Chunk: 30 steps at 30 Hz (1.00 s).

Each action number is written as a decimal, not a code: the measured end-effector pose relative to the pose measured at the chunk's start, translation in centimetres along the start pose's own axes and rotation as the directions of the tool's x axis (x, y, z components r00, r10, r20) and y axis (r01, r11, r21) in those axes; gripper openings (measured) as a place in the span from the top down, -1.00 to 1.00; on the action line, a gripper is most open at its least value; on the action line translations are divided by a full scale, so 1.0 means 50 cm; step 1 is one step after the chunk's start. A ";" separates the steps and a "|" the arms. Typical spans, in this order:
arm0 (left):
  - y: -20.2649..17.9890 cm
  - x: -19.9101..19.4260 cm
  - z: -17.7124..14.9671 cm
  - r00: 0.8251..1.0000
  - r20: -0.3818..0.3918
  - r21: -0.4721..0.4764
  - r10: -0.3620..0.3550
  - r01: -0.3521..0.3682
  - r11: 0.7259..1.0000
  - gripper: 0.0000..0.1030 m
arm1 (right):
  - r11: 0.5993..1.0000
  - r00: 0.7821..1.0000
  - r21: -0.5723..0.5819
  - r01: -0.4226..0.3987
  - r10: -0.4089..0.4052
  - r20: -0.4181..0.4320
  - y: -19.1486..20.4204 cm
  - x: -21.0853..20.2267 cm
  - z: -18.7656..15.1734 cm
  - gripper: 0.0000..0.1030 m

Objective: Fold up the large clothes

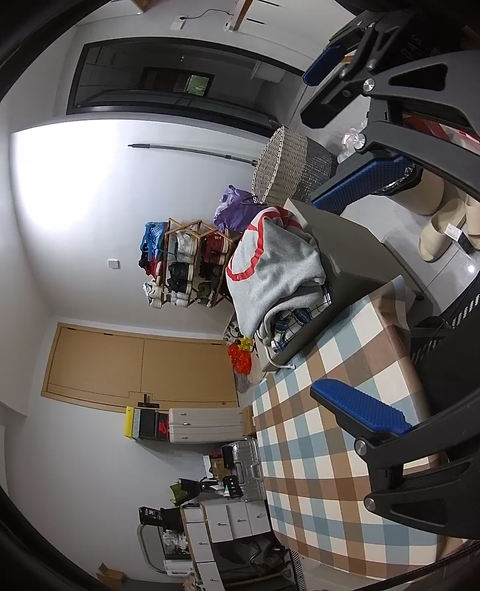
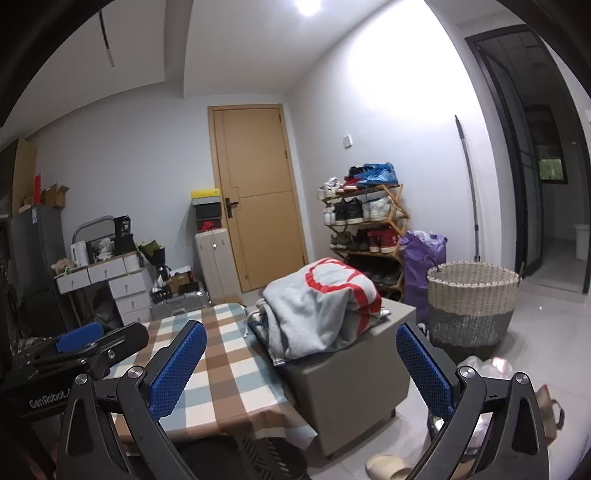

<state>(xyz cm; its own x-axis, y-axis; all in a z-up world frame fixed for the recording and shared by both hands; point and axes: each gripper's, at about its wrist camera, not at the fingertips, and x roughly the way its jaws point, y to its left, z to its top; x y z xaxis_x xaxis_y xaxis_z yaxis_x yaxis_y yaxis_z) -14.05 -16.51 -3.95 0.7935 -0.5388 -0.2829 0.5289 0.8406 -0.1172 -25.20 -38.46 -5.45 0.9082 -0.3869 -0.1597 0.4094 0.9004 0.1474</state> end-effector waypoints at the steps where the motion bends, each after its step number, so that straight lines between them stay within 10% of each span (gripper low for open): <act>1: 0.001 -0.001 0.001 1.000 -0.001 -0.003 -0.002 0.002 1.000 -0.75 | 1.000 1.000 0.007 0.002 -0.002 -0.001 -0.003 0.000 0.000 -1.00; 30: -0.003 0.000 -0.002 1.000 0.010 0.030 -0.009 0.009 1.000 -0.75 | 1.000 1.000 0.019 0.006 -0.006 0.005 -0.004 -0.005 0.009 -1.00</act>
<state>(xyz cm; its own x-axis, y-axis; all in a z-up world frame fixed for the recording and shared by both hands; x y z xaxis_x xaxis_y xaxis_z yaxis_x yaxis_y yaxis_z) -14.17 -16.65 -4.04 0.7917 -0.5467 -0.2727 0.5443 0.8339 -0.0915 -25.46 -38.62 -5.02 0.9060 -0.3936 -0.1556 0.4167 0.8939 0.1651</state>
